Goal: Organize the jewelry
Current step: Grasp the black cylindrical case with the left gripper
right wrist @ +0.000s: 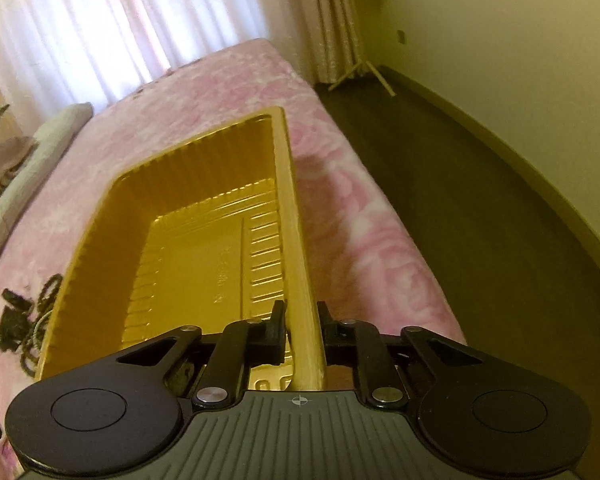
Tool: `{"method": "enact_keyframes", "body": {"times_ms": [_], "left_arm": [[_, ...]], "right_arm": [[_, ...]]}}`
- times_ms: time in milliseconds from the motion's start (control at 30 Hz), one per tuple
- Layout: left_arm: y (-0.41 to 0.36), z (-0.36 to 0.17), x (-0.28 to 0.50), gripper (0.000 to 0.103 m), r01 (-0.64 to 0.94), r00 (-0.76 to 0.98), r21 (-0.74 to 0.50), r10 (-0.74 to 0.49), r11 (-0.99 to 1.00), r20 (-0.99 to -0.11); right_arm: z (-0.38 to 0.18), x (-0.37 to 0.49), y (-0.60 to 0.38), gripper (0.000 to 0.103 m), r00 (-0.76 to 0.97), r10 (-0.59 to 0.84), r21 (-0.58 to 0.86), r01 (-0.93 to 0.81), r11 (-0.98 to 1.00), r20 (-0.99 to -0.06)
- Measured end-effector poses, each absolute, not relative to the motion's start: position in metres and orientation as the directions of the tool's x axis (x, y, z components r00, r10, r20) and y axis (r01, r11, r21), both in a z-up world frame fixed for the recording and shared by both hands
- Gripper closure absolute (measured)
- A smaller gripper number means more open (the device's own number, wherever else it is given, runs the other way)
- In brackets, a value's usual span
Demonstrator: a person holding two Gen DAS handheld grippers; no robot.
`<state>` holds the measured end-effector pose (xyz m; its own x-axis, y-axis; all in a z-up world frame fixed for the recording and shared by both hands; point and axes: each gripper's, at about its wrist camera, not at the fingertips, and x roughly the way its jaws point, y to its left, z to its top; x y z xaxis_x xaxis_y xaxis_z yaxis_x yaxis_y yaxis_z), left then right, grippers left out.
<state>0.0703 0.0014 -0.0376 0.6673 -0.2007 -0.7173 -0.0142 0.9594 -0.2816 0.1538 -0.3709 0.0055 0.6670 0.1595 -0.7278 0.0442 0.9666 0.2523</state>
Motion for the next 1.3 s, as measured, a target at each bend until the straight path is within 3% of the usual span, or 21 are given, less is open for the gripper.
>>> {"method": "enact_keyframes", "body": {"times_ms": [400, 600, 833, 967, 1300], "left_arm": [[0.016, -0.042, 0.081, 0.005, -0.004, 0.668, -0.266, -0.195, 0.964, -0.718], [0.026, -0.040, 0.097, 0.011, 0.043, 0.683, -0.212, -0.184, 0.976, -0.706], [0.059, -0.039, 0.125, 0.015, 0.040, 0.726, -0.083, -0.086, 0.996, -0.682], [0.087, -0.043, 0.150, 0.024, -0.003, 0.733, -0.065, -0.042, 0.998, -0.679], [0.114, -0.068, 0.190, 0.064, -0.009, 0.706, -0.045, -0.026, 0.999, -0.708]], "right_arm": [[0.044, 0.144, -0.331, 0.100, 0.719, 0.055, 0.010, -0.067, 0.998, -0.693], [0.051, 0.137, -0.313, 0.101, 0.747, -0.008, -0.155, -0.128, 0.980, -0.665], [0.049, 0.130, -0.297, 0.101, 0.762, -0.052, -0.292, -0.184, 0.938, -0.645], [0.048, 0.132, -0.293, 0.101, 0.758, -0.063, -0.307, -0.185, 0.934, -0.649], [0.050, 0.135, -0.289, 0.100, 0.751, -0.088, -0.333, -0.182, 0.925, -0.655]]}}
